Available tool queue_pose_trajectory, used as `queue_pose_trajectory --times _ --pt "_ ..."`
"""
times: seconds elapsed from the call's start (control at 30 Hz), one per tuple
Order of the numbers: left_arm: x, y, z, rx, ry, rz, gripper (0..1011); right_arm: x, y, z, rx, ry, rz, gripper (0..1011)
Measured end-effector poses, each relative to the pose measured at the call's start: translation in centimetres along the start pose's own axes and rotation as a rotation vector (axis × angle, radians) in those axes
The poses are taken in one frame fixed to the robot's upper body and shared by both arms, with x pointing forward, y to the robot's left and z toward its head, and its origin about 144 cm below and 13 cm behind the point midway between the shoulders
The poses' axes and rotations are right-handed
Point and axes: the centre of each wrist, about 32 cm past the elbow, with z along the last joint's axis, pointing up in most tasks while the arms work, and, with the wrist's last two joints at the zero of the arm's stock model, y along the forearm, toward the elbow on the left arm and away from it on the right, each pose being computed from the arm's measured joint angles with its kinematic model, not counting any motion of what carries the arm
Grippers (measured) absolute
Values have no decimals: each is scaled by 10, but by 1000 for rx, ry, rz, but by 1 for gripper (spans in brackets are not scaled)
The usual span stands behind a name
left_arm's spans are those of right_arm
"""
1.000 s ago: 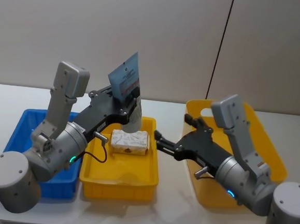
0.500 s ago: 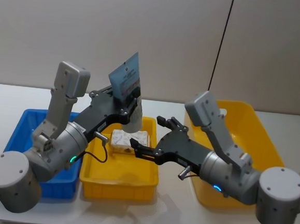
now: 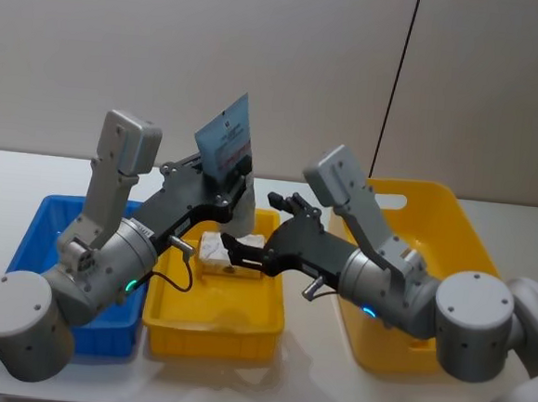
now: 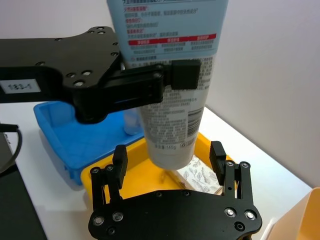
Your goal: Bimanual collaborative sorting of washing and personal care products
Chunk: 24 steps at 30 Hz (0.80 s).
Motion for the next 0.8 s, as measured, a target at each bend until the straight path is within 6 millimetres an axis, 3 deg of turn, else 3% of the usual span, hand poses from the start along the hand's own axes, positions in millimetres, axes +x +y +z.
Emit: queue_pose_trajectory --times 0.67,0.8 --pt "0 0 0 0 0 0 271 17 23 7 -14 6 42 1004" --pt "0 0 0 0 0 0 271 19 28 8 -18 17 44 933"
